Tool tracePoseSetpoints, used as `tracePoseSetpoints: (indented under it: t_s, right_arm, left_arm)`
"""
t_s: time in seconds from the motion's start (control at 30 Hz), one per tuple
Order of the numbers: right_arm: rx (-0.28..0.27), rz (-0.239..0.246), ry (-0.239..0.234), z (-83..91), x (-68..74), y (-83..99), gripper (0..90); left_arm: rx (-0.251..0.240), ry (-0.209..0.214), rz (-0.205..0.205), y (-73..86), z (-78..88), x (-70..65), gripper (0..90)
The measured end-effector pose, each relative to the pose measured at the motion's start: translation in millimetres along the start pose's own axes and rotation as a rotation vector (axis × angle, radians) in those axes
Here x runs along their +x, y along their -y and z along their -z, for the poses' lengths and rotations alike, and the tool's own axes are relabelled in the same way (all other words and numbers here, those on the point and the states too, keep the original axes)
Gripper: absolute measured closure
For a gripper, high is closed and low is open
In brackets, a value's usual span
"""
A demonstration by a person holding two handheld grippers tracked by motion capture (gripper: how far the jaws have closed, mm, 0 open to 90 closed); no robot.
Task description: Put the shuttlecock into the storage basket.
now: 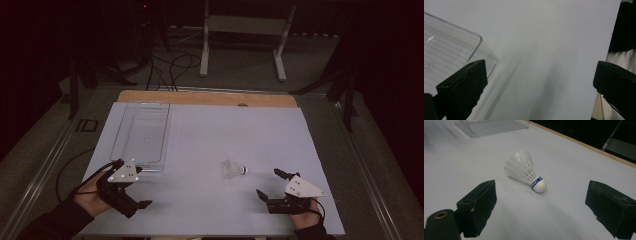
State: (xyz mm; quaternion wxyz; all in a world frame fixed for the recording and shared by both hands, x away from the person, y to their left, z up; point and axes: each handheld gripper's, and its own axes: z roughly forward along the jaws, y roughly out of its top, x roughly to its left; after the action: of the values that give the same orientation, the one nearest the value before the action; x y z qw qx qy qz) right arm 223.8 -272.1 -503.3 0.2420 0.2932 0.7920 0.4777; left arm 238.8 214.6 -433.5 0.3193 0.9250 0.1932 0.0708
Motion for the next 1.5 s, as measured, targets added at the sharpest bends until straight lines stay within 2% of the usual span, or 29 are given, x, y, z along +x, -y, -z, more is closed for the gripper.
tracePoseSetpoints:
  t_s: [0.3, 0.4, 0.57, 0.87, 1.0, 1.07, 1.17, 1.27, 1.5]
  right_arm:
    - [0.001, 0.001, -0.006, -0.4, 0.2, 0.1, 9.8]
    - [0.003, 0.001, -0.008, -0.7, -0.3, 0.4, 9.8]
    - [0.002, 0.001, -0.009, -0.7, 0.0, 0.3, 9.8]
    - [0.005, 0.0, -0.01, -1.1, 0.1, 0.5, 9.8]
    - [0.006, 0.002, -0.011, -1.1, 0.2, 0.6, 9.8]
    - [0.006, -0.001, -0.012, -1.3, 0.2, 0.6, 9.8]
    - [0.007, 0.001, -0.012, -1.3, 0.3, 0.6, 9.8]
    - [0.008, 0.0, -0.012, -1.3, 0.3, 0.7, 9.8]
    - [0.01, -0.002, -0.014, -1.3, 0.2, 0.8, 9.8]
  left_arm:
    - [0.057, 0.018, -0.043, -7.7, -2.4, -2.0, 0.1]
    - [0.086, 0.041, -0.06, -11.2, -3.5, -2.4, 0.1]
    - [0.111, 0.053, -0.075, -14.2, -5.6, -2.9, 0.1]
    - [0.163, 0.096, -0.074, -19.9, -10.3, -2.4, 0.1]
    - [0.187, 0.105, -0.087, -23.0, -12.9, -2.8, 0.1]
    - [0.182, 0.115, -0.091, -23.9, -13.9, -3.3, 0.1]
    - [0.228, 0.129, -0.099, -25.7, -17.3, -4.1, 0.1]
    - [0.247, 0.142, -0.086, -28.1, -19.0, -3.0, 0.1]
    - [0.262, 0.145, -0.095, -35.1, -21.1, -3.6, 0.1]
